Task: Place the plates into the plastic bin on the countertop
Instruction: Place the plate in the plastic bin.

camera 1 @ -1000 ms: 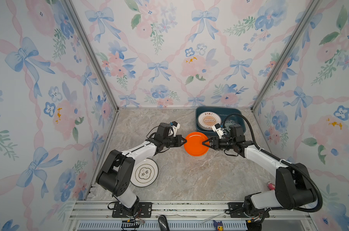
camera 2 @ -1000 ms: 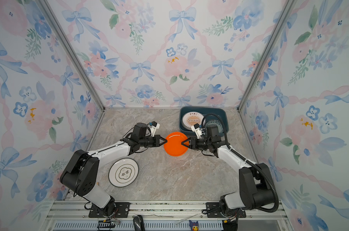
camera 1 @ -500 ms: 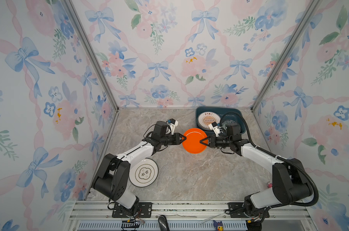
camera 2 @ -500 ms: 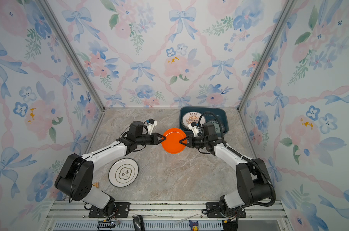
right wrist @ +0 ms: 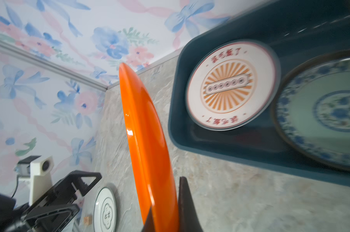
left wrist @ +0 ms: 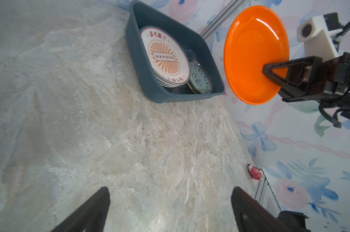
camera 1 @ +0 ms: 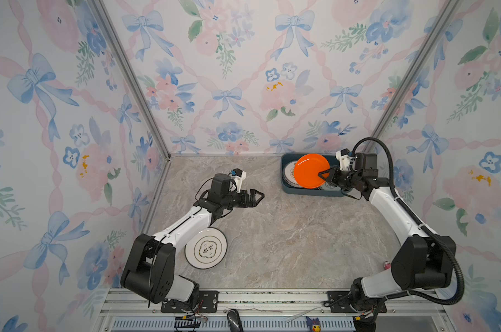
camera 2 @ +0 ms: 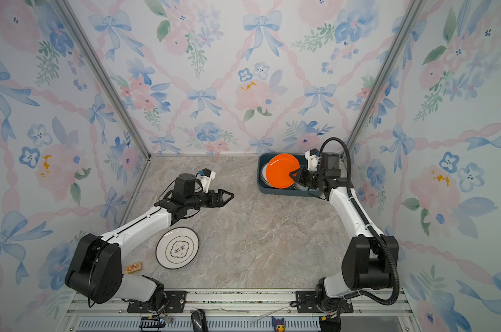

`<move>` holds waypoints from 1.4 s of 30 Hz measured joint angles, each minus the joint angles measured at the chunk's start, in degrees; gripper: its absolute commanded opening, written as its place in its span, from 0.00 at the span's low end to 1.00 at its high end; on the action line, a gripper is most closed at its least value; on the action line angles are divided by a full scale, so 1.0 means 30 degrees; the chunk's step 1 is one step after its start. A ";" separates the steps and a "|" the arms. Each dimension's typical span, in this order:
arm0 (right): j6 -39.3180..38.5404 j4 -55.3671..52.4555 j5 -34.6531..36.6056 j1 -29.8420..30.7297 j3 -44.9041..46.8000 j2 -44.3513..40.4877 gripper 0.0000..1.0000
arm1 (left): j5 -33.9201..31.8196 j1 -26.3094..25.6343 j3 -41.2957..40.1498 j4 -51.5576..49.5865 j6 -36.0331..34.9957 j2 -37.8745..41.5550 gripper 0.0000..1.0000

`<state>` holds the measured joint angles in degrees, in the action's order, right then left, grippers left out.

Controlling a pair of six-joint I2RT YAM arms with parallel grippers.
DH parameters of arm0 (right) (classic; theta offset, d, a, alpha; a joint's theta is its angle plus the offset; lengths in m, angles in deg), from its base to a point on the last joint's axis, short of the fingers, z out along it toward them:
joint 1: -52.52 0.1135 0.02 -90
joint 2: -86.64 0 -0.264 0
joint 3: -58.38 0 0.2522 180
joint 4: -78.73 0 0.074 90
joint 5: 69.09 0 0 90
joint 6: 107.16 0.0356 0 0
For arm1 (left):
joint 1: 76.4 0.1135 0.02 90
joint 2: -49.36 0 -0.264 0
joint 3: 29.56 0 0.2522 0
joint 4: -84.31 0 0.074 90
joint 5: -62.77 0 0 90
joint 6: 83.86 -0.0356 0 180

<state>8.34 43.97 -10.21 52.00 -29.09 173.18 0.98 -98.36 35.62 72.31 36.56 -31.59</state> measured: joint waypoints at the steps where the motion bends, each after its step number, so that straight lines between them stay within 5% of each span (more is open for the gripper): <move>1: -0.0168 -0.0517 0.0641 -0.0474 -0.0641 0.0291 0.00 | -0.0379 0.0087 -0.0117 -0.0240 -0.0109 0.0262 0.98; 11: -0.0663 -0.2331 0.3840 -0.2550 -0.3366 0.4554 0.00 | -0.2441 0.0838 -0.1049 -0.1005 -0.0430 0.1851 0.98; 33: -0.0393 -0.2463 0.4401 -0.3796 -0.4626 0.8808 0.00 | -0.2987 0.0962 -0.1566 -0.1115 -0.0444 0.2616 0.98; 42: -0.0124 -0.2310 0.4269 -0.3818 -0.4641 0.9049 0.23 | -0.2987 0.0962 -0.1843 -0.1071 -0.0444 0.2623 0.98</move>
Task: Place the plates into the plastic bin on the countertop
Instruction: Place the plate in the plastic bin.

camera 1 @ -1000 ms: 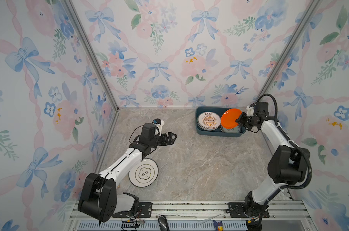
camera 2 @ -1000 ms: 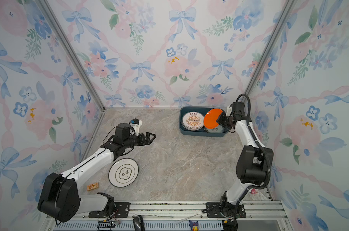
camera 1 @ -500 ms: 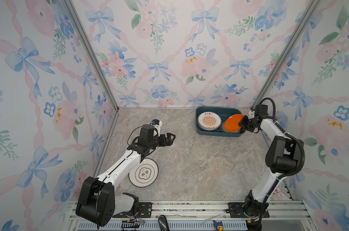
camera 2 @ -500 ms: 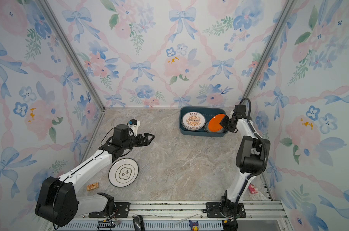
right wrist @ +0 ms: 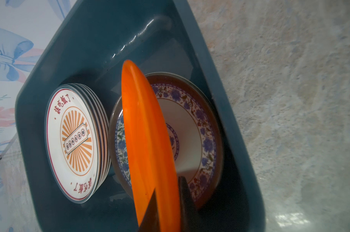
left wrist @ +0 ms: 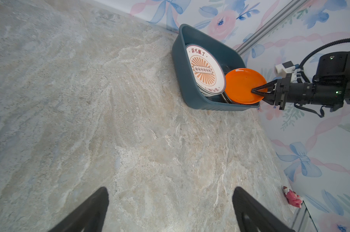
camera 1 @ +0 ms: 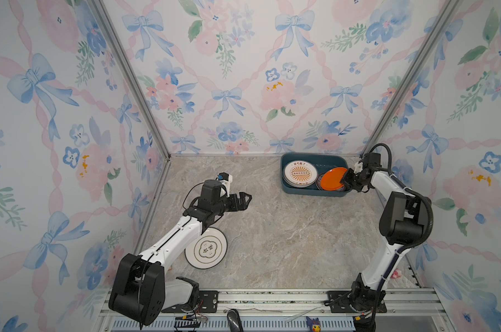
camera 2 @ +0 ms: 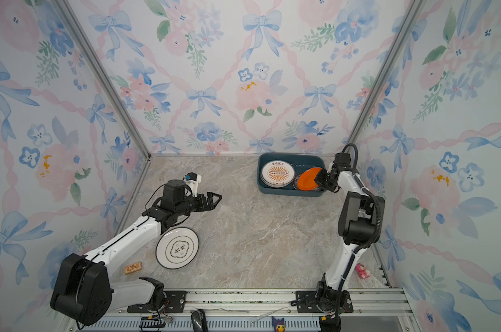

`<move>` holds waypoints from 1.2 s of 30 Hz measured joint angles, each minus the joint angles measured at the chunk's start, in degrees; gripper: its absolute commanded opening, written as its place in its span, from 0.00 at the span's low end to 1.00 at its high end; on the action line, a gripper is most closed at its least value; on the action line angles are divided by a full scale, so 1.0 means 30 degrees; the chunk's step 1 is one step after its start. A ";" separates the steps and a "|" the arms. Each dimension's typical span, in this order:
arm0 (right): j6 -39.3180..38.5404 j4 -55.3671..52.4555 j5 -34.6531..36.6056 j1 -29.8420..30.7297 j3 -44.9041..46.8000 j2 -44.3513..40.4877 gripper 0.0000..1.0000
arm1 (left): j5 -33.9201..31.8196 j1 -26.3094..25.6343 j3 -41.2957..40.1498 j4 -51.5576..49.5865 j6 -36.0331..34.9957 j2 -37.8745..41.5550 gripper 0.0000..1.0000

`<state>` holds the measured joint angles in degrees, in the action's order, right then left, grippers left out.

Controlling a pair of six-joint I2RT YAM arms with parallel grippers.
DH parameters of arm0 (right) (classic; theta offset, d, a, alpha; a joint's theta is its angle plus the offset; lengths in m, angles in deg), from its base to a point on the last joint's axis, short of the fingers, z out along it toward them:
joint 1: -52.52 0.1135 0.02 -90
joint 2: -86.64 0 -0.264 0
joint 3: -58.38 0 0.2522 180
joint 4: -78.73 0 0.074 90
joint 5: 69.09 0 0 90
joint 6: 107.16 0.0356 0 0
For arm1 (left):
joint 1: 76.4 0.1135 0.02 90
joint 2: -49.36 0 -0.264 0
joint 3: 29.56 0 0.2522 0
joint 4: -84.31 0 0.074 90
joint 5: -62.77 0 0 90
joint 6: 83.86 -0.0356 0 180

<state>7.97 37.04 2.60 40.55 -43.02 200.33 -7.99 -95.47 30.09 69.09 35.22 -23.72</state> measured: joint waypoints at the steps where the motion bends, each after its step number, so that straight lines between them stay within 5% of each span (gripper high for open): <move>1: -0.0007 -0.0007 0.0007 0.0000 0.0000 0.0044 0.27 | 0.0007 0.0000 -0.0015 -0.0007 0.0000 0.0007 0.98; 13: -0.0095 -0.0554 0.0437 -0.0029 0.0000 0.0080 0.44 | 0.0022 0.0015 -0.0335 -0.0015 0.0007 0.0350 0.98; 36: -0.0736 -0.1610 0.1778 -0.0095 0.0583 -0.1610 0.47 | 0.0087 0.0015 -0.0889 0.0007 0.0007 0.1304 0.98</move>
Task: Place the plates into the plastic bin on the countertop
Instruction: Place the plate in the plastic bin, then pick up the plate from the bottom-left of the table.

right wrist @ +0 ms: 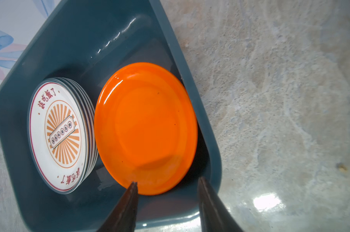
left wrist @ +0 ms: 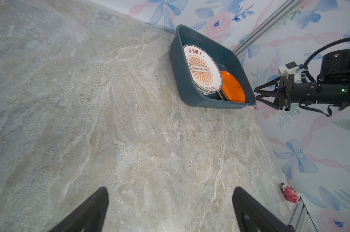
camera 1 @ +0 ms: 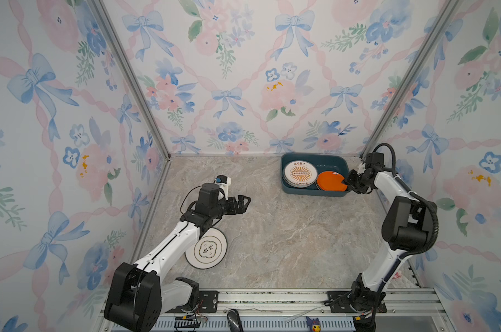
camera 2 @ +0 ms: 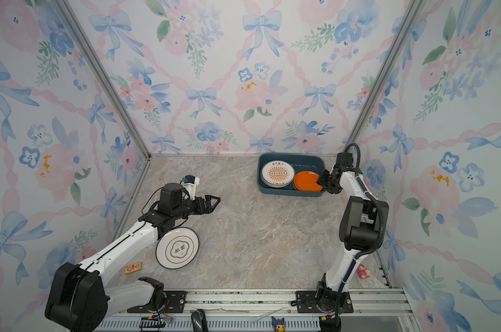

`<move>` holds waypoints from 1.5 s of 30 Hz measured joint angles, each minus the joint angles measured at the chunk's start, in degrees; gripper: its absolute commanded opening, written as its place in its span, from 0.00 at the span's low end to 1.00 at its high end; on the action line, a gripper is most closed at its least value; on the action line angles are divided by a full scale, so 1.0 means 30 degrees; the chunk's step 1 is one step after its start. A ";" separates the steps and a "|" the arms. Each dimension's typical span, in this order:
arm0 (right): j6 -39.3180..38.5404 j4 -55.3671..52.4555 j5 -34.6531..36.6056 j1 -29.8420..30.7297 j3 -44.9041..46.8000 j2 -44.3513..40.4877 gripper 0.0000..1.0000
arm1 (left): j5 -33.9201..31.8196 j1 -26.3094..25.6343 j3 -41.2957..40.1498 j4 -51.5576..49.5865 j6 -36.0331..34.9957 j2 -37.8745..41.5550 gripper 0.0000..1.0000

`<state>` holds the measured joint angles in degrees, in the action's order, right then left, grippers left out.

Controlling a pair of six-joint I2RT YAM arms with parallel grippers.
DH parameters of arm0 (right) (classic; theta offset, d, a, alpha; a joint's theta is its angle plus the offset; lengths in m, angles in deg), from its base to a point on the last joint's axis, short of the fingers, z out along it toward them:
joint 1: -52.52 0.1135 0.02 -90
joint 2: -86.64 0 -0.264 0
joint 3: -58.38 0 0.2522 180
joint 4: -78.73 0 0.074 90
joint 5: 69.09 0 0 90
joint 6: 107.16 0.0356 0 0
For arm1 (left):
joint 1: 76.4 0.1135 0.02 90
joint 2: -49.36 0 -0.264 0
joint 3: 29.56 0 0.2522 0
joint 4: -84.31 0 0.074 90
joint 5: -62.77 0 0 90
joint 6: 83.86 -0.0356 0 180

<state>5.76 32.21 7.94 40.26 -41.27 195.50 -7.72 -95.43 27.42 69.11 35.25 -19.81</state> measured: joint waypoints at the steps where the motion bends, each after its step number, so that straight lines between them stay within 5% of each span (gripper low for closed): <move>1: -0.0022 -0.0015 0.0007 -0.0015 0.0138 -0.0087 0.47 | 0.0000 0.0000 0.0000 0.0000 0.0000 0.0015 0.98; 9: -0.0087 0.0160 -0.0437 0.1253 0.2849 -0.4182 0.49 | -0.0131 0.0481 0.0051 -0.0117 0.0015 0.0080 0.98; 19: 0.2433 0.4911 -0.3621 1.0870 0.8021 -0.7912 0.50 | -0.0889 0.4801 0.0313 -0.0597 0.0670 0.1690 0.98; 31: 0.8116 1.3253 -0.4940 1.8506 0.9420 -0.1821 0.50 | -0.1071 0.7038 0.0262 -0.0845 0.1042 0.2812 0.98; 45: 1.1978 1.8549 -0.5821 2.1821 0.7570 0.3439 0.49 | -0.0991 0.7111 -0.0284 -0.0911 0.1093 0.2834 0.98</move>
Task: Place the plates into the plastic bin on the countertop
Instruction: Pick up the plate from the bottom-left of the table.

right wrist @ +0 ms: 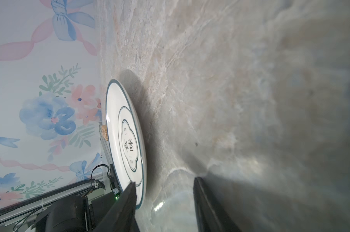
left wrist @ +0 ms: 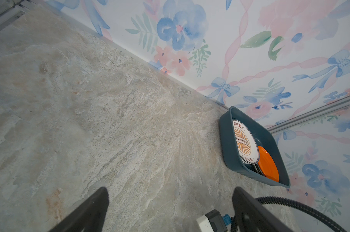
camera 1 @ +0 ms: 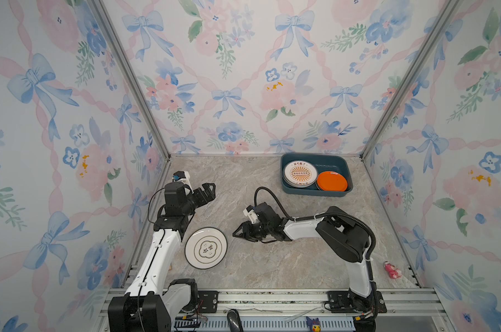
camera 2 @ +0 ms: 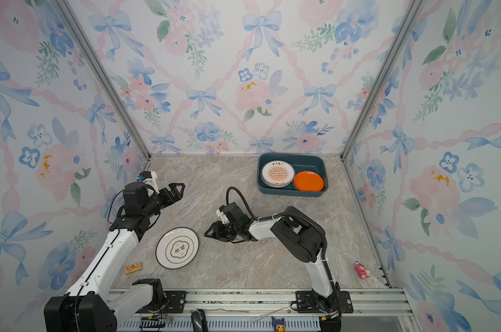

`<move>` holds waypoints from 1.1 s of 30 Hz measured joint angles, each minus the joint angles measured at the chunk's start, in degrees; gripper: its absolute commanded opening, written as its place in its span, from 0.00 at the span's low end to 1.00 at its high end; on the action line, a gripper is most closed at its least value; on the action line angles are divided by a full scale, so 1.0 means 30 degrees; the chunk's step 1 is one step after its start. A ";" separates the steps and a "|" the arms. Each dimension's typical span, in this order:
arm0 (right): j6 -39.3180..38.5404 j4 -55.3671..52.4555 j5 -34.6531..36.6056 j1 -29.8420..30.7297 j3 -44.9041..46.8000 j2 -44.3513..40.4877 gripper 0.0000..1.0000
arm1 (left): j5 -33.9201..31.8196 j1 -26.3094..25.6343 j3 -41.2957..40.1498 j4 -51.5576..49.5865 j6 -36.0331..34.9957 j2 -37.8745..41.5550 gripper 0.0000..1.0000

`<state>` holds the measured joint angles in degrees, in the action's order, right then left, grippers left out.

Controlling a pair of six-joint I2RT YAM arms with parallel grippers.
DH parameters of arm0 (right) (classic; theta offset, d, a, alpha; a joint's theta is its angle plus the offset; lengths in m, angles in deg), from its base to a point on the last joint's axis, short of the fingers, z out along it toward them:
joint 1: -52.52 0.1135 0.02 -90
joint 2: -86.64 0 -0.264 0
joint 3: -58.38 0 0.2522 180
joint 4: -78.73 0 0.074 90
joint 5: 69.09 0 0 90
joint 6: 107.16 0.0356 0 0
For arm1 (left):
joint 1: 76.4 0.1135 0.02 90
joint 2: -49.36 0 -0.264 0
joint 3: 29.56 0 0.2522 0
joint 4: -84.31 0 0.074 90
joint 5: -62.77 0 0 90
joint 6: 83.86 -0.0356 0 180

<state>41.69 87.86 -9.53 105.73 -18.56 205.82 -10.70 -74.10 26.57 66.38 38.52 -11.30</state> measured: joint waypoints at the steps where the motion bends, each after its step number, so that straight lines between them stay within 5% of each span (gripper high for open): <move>1: 0.0182 0.0342 -0.0109 0.0189 -0.0175 0.0262 0.49 | 0.0000 0.0000 -0.0160 -0.0015 0.0007 0.0000 0.98; 11: 0.1253 0.1239 -0.0299 0.1530 -0.2135 0.2018 0.44 | 0.0248 0.0168 -0.0481 -0.0044 0.0073 0.0000 0.98; 24: 0.1311 0.0794 -0.0240 0.1785 -0.2885 0.2761 0.02 | 0.0495 0.0182 -0.0597 -0.0015 0.0080 0.0000 0.98; 33: 0.0423 -0.0321 -0.0197 0.0488 -0.1603 0.1362 0.00 | 0.1297 0.0197 -0.0947 0.0605 0.0189 -0.0051 0.98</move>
<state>42.96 86.90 -10.12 107.19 -23.37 209.90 -6.81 -73.51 23.73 68.20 39.09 -11.46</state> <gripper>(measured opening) 0.048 0.980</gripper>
